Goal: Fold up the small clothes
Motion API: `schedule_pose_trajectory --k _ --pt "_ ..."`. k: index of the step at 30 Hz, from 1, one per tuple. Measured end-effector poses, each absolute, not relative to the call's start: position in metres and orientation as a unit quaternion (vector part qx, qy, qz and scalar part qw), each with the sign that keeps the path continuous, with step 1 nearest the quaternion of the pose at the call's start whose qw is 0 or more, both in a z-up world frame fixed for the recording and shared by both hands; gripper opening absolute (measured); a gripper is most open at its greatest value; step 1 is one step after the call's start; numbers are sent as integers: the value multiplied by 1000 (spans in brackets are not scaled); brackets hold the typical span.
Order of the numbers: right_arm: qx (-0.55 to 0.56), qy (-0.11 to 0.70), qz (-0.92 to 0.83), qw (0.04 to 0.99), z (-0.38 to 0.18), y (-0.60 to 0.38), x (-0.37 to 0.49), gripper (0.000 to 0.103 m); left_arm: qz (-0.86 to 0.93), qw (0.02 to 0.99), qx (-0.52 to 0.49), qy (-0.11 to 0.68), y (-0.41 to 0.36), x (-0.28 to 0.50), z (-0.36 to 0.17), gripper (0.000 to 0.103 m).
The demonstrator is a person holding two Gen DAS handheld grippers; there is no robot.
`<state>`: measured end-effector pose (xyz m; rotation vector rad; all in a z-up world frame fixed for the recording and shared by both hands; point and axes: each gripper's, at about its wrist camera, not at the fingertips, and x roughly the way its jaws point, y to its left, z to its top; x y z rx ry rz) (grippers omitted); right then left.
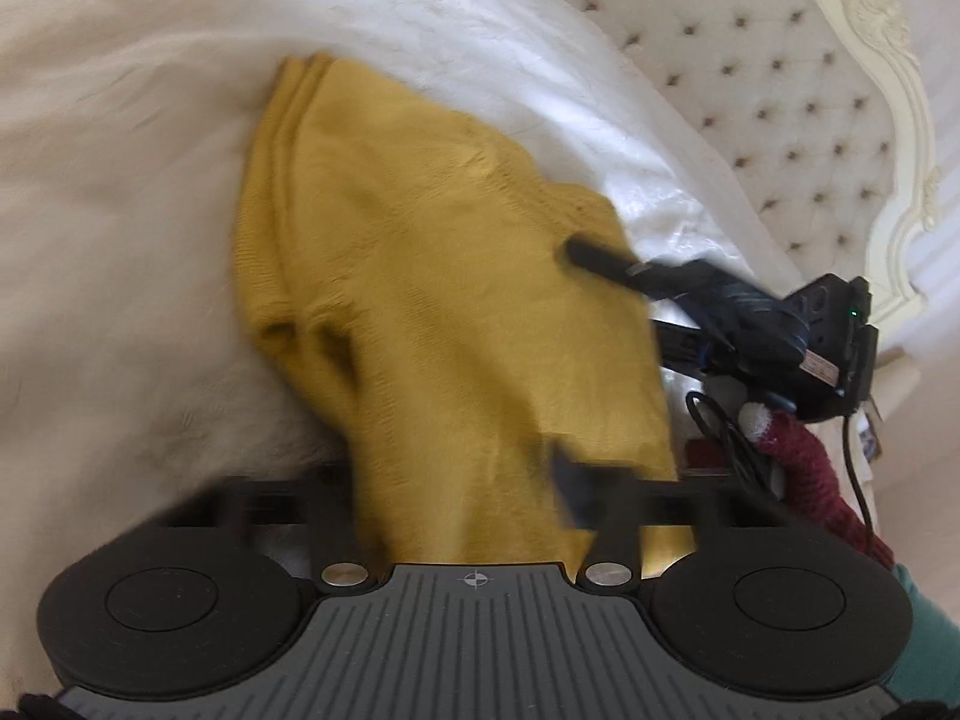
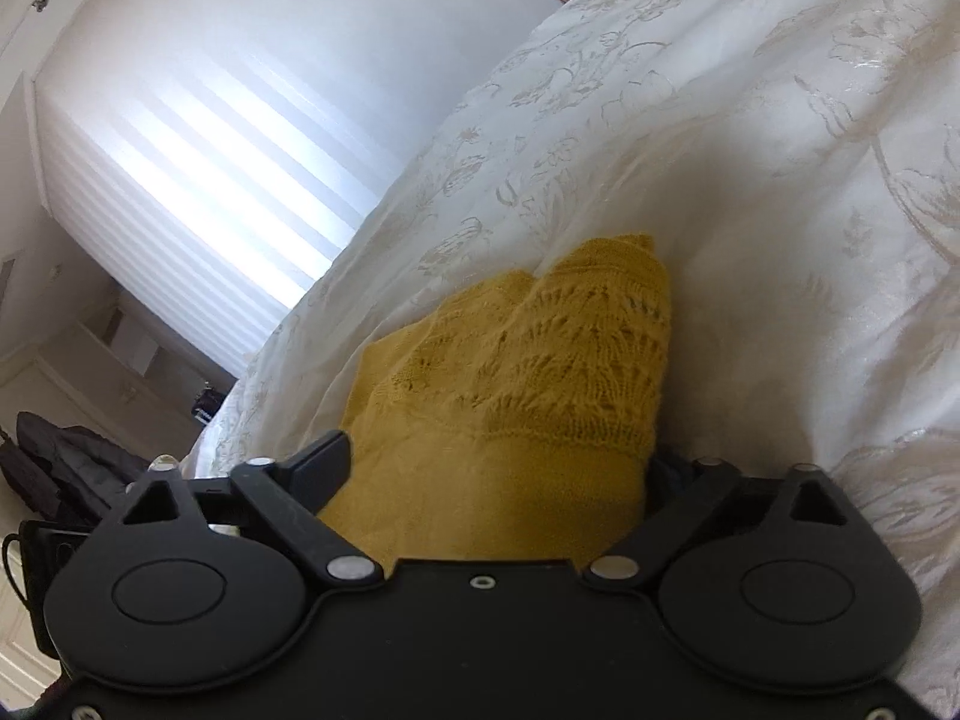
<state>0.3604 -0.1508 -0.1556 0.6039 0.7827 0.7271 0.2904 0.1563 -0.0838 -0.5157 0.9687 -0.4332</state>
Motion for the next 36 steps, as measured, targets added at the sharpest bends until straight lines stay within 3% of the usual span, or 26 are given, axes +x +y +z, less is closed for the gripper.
schedule_pose_trajectory --k 1,3,13,21,25,29,32,36 --pt "276 381 326 820 -155 -150 361 49 -210 824 -260 457 159 291 -85 16" --pt "278 396 309 819 -151 -149 361 40 -212 823 -272 452 161 290 -81 14" --pt "244 375 291 846 -63 -141 286 36 -265 831 -259 415 150 229 -25 13" --pt "244 380 300 841 -28 -149 194 36 -296 826 -259 403 139 144 -5 13" --pt "240 403 272 841 -45 -160 151 38 -279 818 -232 447 128 110 -35 15" --pt "147 468 160 857 -98 -162 129 54 -222 806 -164 524 116 91 -88 20" --pt "155 468 122 861 -122 -178 118 61 -216 813 -171 512 122 84 -89 21" --pt "193 425 117 877 -108 -191 101 66 -219 841 -153 470 127 83 -57 29"
